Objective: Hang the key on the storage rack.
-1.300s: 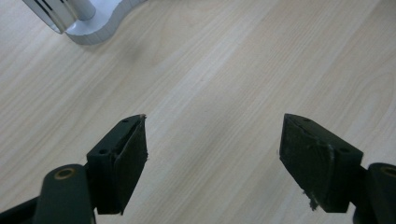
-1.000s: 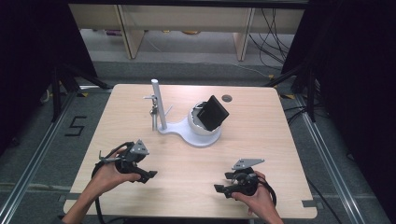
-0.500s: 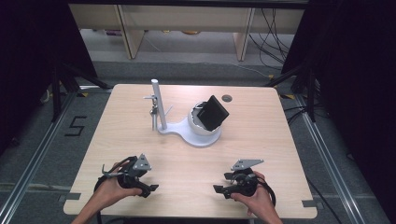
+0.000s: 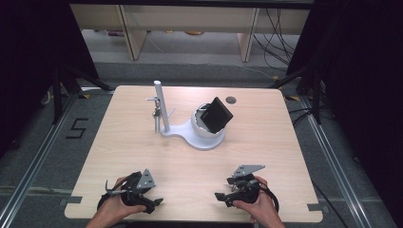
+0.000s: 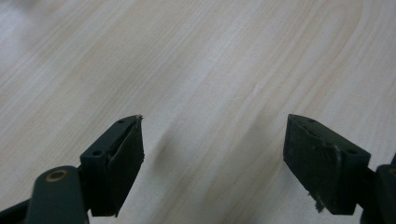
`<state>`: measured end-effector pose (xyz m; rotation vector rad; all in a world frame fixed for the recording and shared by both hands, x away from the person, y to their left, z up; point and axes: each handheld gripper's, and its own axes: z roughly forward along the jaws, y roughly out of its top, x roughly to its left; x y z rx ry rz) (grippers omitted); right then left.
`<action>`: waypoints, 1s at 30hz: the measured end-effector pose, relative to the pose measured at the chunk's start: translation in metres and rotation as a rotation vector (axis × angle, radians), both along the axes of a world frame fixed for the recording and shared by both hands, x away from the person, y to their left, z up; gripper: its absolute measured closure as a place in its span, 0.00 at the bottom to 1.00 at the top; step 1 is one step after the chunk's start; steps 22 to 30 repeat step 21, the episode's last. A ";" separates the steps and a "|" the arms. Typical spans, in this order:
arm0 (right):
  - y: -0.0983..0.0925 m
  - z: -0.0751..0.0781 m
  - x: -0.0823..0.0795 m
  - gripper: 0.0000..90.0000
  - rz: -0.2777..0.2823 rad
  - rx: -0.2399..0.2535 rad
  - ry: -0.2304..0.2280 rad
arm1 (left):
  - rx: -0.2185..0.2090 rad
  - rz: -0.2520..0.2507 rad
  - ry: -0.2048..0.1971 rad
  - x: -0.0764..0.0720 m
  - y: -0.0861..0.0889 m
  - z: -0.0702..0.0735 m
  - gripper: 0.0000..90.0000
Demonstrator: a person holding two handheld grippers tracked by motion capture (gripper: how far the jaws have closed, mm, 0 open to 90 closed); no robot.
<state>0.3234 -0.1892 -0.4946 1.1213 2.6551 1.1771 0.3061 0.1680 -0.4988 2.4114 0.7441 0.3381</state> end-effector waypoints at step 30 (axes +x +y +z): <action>0.004 -0.005 0.000 0.21 0.032 -0.014 -0.007 | -0.008 0.002 0.018 -0.006 -0.001 -0.009 0.19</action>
